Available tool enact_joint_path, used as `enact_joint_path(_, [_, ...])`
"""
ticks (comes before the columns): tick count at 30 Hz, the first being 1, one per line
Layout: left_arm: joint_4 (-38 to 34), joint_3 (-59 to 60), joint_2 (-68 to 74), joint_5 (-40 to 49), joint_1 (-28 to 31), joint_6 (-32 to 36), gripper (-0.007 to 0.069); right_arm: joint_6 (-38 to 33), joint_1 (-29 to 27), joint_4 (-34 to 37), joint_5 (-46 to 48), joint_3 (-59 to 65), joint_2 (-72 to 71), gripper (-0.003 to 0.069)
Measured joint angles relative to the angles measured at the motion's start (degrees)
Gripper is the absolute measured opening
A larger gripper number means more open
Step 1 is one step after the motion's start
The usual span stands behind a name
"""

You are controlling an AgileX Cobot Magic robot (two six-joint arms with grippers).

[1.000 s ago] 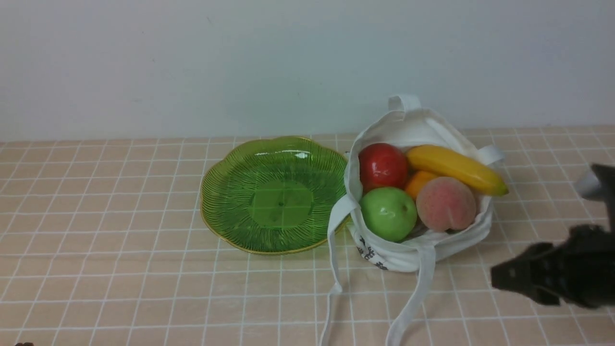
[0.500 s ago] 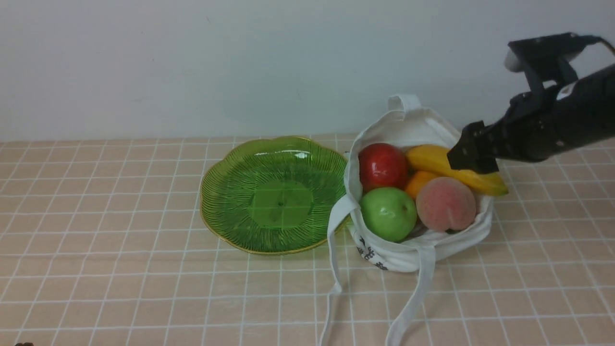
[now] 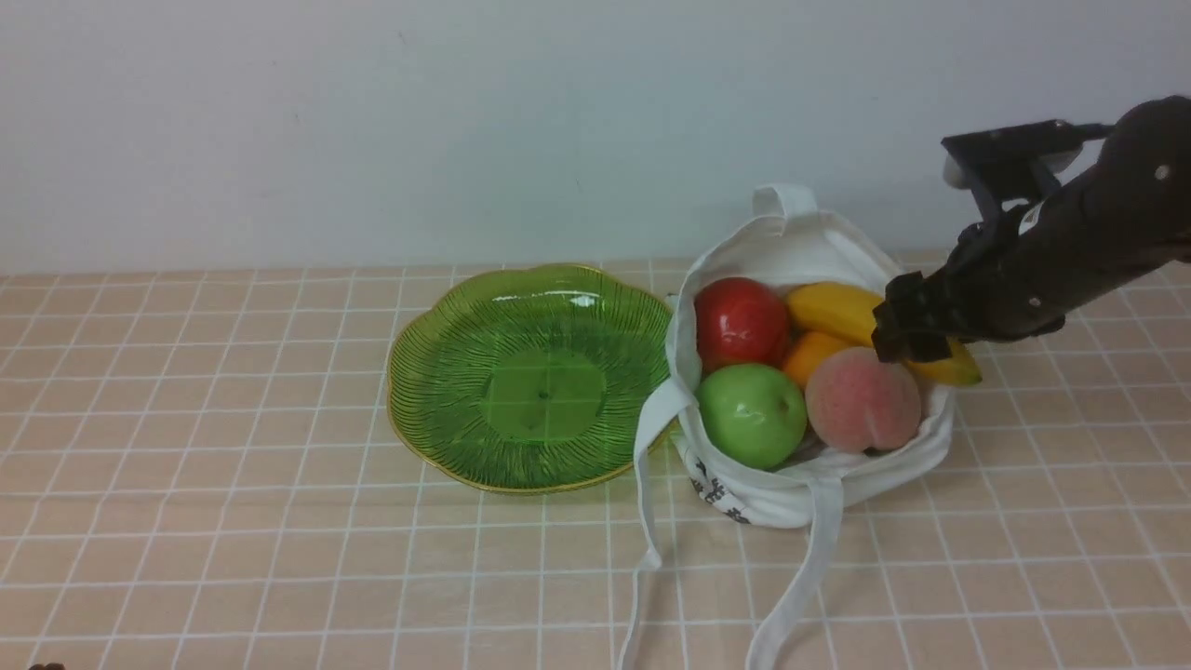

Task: Take the fruit out of the bag on the brown coffee tablecloth and place them on the plate.
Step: 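Reach into the bag and grasp the banana with the right gripper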

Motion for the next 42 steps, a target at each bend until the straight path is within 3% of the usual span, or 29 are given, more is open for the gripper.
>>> enact_joint_path(23, [0.0,0.0,0.0,0.0,0.0,0.0,-0.0008,0.6,0.0,-3.8,-4.4,-0.4,3.5,0.0427])
enact_joint_path(30, [0.0,0.0,0.0,0.0,0.0,0.0,-0.0008,1.2,0.0,-3.8,-3.3,-0.4,3.5,0.0265])
enact_joint_path(42, [0.0,0.0,0.0,0.0,0.0,0.0,-0.0008,1.6,0.0,-3.9,-0.7,-0.4,-2.1,0.0262])
